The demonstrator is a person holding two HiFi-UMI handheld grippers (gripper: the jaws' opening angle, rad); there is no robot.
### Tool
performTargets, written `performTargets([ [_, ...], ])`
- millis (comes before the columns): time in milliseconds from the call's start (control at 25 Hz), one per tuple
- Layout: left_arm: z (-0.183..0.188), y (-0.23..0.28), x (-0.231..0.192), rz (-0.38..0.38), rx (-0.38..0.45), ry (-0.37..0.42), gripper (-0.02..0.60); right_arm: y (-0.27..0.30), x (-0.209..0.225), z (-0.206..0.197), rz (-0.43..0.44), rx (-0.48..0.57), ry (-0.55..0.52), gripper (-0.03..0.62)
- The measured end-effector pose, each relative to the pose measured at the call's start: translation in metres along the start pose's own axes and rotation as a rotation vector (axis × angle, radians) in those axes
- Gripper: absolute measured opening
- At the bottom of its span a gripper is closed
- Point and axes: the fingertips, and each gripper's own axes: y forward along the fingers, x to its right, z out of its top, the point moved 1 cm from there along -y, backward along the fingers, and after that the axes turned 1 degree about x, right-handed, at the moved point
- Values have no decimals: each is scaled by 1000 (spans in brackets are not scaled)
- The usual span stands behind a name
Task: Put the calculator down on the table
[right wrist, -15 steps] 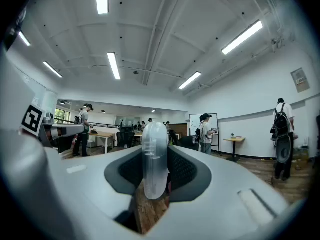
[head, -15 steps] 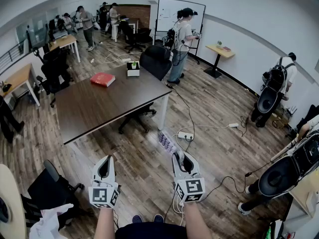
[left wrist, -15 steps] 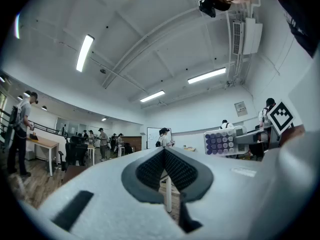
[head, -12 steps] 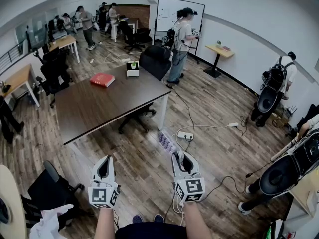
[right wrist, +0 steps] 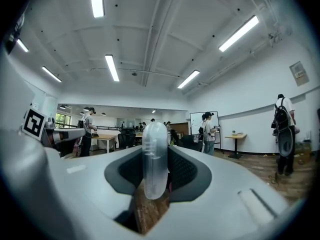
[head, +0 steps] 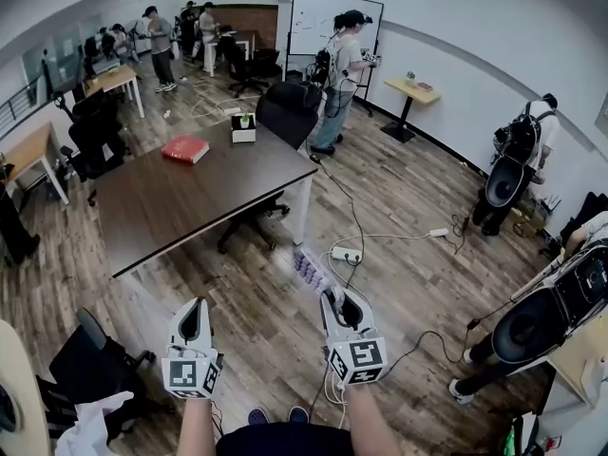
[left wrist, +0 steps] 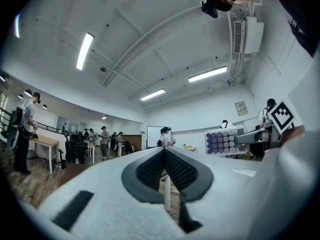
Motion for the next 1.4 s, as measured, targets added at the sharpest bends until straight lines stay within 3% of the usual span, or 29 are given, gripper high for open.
performTargets([
  [280, -2, 10, 15, -12, -3, 2, -5, -6, 15, 0, -16, -8, -32, 123],
  [800, -18, 5, 33, 46, -29, 1, -5, -13, 44, -10, 16, -19, -31, 123],
  [1080, -14, 11, 19, 91, -4, 14, -5, 8, 45, -10, 54, -5, -30, 123],
  [1400, -19, 58, -18, 119, 51, 49, -5, 62, 50, -9, 66, 21, -41, 123],
])
